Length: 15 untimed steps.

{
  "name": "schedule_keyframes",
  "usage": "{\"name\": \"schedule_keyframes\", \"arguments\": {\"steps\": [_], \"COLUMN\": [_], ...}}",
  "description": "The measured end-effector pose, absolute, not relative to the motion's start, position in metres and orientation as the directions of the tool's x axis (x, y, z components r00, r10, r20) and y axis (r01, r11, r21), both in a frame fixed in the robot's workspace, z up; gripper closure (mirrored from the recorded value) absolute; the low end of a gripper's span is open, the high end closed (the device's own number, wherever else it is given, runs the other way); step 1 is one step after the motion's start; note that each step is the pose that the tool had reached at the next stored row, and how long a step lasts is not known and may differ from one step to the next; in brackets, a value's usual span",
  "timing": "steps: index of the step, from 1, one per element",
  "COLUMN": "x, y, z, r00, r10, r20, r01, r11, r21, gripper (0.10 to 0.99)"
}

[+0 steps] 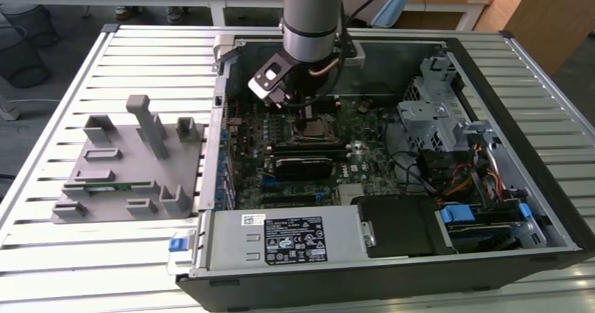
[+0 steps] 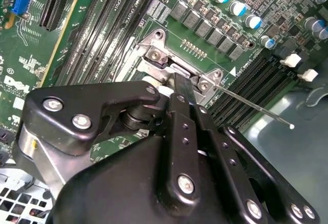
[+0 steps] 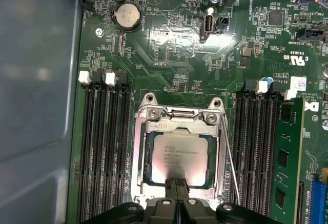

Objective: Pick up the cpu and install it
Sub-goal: 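Close the cpu cover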

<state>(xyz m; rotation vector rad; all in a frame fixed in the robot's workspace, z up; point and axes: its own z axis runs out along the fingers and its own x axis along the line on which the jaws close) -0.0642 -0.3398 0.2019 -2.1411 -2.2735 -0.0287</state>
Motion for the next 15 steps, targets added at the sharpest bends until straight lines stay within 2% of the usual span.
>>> {"name": "schedule_keyframes", "arguments": {"steps": [15], "x": [-0.0648], "y": [-0.3397], "z": [0.2014], "r00": [-0.060], "r10": [0.998], "r20": [0.026], "r01": [0.998], "r11": [0.060], "r21": [0.001], "gripper": [0.980]}}
